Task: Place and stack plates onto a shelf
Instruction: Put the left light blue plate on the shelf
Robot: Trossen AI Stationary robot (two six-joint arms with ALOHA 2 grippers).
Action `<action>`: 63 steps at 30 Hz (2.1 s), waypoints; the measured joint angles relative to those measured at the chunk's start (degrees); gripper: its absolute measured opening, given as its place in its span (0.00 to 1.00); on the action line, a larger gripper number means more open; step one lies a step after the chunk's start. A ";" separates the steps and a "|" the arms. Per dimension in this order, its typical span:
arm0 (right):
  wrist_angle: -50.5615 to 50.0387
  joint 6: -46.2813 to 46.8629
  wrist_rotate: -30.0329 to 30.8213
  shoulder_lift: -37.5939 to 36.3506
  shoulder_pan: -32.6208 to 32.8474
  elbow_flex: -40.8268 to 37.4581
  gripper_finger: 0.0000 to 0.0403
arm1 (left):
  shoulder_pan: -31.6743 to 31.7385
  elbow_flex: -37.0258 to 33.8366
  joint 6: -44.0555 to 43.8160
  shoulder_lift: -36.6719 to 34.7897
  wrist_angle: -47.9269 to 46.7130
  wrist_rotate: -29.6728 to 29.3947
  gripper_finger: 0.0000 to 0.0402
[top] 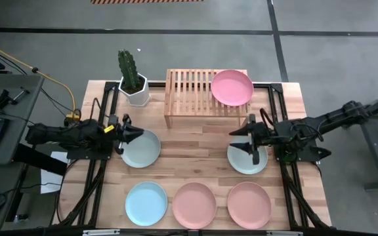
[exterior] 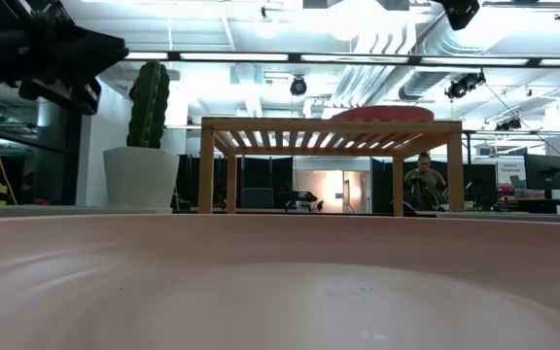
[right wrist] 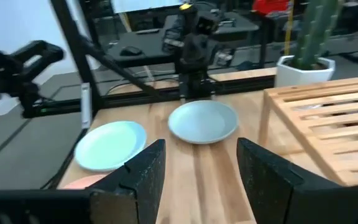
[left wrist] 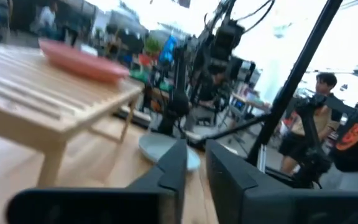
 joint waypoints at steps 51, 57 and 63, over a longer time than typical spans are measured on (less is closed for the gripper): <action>-0.93 1.13 5.30 5.44 0.27 -0.02 0.45 | -32.31 42.15 -27.63 83.97 -51.33 -19.53 0.34; -0.70 1.05 5.32 5.44 0.25 -0.02 0.45 | -31.34 42.15 -31.64 85.78 -52.74 -17.51 0.32; -0.59 1.05 5.32 5.44 0.27 -0.02 0.45 | -30.29 42.21 -32.02 86.24 -54.41 -15.99 0.08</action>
